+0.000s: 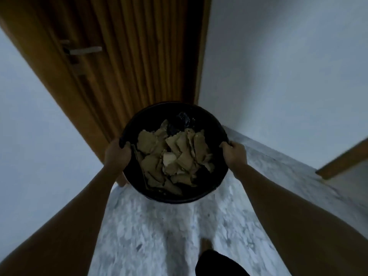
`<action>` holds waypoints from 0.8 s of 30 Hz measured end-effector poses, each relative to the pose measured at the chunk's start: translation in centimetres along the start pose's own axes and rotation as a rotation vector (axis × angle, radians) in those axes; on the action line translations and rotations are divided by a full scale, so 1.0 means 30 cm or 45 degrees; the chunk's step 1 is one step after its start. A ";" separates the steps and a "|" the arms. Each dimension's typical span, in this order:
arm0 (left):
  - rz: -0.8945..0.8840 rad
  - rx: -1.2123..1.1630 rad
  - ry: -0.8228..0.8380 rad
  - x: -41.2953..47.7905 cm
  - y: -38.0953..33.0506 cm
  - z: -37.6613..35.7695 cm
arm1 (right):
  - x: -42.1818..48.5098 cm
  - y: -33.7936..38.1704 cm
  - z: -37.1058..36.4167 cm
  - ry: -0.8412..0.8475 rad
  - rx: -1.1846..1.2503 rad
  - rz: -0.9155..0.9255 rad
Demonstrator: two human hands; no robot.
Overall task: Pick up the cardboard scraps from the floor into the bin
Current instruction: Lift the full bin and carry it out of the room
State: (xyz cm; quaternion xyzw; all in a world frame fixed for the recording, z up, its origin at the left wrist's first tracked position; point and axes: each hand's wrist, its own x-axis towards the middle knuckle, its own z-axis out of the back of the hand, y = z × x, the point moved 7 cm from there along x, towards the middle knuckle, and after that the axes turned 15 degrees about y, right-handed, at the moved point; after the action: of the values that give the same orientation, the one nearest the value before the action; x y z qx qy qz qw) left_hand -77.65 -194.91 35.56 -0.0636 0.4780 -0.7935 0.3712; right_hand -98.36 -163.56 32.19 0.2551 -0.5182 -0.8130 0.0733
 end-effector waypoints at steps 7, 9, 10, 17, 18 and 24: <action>-0.398 0.108 0.464 -0.057 -0.442 -0.633 | -0.339 -0.339 0.614 -0.538 0.184 -0.188; -0.471 0.147 0.621 -0.132 -0.558 -0.860 | -0.473 -0.463 0.785 -0.700 0.251 -0.266; -0.484 0.166 0.668 -0.152 -0.593 -0.924 | -0.510 -0.509 0.830 -0.730 0.276 -0.302; -0.775 0.397 1.052 -0.488 -0.932 -1.625 | -0.979 -0.906 1.241 -1.166 0.548 -0.531; -0.827 0.430 1.098 -0.563 -0.981 -1.728 | -1.048 -0.969 1.299 -1.240 0.592 -0.548; -1.101 0.568 1.288 -0.976 -1.165 -2.193 | -1.443 -1.224 1.467 -1.574 0.792 -0.666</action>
State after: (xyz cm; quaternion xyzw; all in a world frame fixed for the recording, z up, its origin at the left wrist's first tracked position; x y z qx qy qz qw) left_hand -105.12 -119.73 35.97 0.2065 0.3496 -0.8814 -0.2415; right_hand -77.44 -94.92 29.19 -0.1253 -0.5937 -0.6149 -0.5037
